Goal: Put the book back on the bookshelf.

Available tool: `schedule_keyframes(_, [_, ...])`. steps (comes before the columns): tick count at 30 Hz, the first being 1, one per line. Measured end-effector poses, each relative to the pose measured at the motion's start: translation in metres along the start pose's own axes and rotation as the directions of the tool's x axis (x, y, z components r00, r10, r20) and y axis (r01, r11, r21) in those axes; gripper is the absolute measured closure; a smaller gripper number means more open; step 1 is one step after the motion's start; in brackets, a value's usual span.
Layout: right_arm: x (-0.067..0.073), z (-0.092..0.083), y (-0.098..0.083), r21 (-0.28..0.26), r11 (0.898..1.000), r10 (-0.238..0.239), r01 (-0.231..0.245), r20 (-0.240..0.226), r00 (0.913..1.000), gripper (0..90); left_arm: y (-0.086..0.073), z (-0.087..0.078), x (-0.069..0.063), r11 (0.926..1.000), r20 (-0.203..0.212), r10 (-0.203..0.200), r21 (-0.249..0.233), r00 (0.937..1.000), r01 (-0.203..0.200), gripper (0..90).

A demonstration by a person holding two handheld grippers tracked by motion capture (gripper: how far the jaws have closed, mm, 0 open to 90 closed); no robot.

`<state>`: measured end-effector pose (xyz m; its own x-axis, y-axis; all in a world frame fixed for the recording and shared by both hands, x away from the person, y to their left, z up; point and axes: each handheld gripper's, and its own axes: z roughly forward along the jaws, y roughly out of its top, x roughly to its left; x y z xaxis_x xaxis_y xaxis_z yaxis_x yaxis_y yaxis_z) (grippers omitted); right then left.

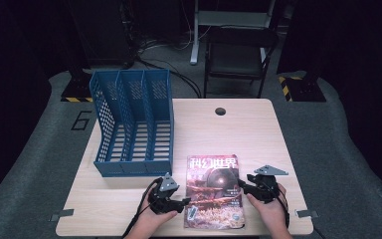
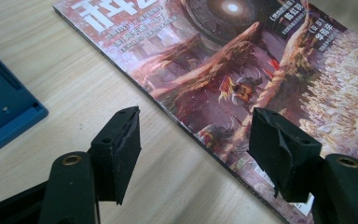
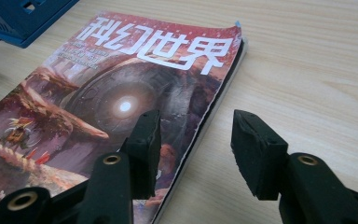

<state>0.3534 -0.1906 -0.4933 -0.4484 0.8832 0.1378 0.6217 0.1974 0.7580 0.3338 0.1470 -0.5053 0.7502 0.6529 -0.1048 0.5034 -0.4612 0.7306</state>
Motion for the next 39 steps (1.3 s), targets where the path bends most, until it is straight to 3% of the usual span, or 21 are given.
schedule_keyframes(3, [0.003,0.003,0.000,0.012,1.000,-0.006,0.006,-0.010,0.9999,52.2,-0.001,0.004,-0.002,0.9999,0.007,-0.012,-0.002,0.9999,0.012,33.5])
schedule_keyframes(6, [0.006,0.007,-0.001,0.018,1.000,-0.011,0.011,-0.026,0.9996,51.8,-0.001,0.007,-0.004,0.9999,0.008,0.007,0.016,0.9999,-0.007,32.8])
schedule_keyframes(13, [0.011,0.014,-0.003,0.043,0.999,-0.031,0.033,-0.041,0.9987,50.6,-0.001,0.009,-0.005,0.9996,0.027,0.008,0.029,0.9996,-0.009,31.9])
schedule_keyframes(14, [0.012,0.014,-0.003,0.041,0.999,-0.012,0.014,-0.042,0.9991,50.4,-0.002,0.011,-0.007,0.9999,0.010,0.005,0.015,0.9999,-0.006,31.9])
schedule_keyframes(18, [0.011,0.018,-0.005,0.059,0.998,-0.010,0.013,-0.045,0.9989,49.1,-0.003,0.014,-0.008,0.9994,0.021,0.018,0.028,0.9996,-0.019,31.7])
schedule_keyframes(21, [0.010,0.020,-0.006,0.072,0.997,0.000,0.003,-0.044,0.9990,47.9,-0.003,0.016,-0.011,0.9996,0.022,0.006,0.028,0.9997,-0.007,31.8])
schedule_keyframes(30, [0.009,0.024,-0.009,0.093,0.994,0.054,-0.049,-0.051,0.9972,47.4,-0.003,0.021,-0.014,0.9994,0.035,0.003,0.033,0.9994,-0.004,32.3])
schedule_keyframes(37, [0.009,0.026,-0.010,0.094,0.994,0.056,-0.050,-0.060,0.9967,47.2,-0.003,0.023,-0.017,0.9996,0.020,0.018,0.020,0.9996,-0.018,34.5])
schedule_keyframes(39, [0.010,0.026,-0.010,0.094,0.993,0.081,-0.075,-0.062,0.9948,47.6,-0.003,0.022,-0.018,0.9996,0.020,0.019,0.021,0.9996,-0.019,34.8])
